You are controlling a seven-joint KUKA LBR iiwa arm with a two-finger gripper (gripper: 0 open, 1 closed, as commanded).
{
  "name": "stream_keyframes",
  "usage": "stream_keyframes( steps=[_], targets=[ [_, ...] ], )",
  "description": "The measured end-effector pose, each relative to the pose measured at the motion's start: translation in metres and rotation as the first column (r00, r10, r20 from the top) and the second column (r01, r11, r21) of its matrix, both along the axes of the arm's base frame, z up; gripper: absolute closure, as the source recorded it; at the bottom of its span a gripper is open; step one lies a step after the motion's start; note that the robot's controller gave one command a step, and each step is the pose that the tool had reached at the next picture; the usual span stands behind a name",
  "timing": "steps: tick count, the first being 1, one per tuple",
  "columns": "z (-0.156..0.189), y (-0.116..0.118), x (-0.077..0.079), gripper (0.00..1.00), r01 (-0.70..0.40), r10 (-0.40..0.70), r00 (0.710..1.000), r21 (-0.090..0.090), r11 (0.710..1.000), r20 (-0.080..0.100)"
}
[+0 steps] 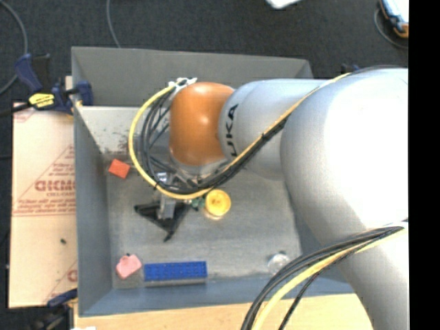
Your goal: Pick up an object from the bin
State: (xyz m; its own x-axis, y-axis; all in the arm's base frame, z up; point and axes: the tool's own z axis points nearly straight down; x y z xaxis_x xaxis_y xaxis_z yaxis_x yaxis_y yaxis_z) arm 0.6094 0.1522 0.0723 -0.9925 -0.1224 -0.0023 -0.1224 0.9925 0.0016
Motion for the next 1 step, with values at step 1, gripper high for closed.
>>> stream_keyframes(
  steps=[1],
  targets=[
    [0.0,0.0,0.0,1.0,0.001,-0.001,1.0,0.0,1.0,0.0]
  ],
)
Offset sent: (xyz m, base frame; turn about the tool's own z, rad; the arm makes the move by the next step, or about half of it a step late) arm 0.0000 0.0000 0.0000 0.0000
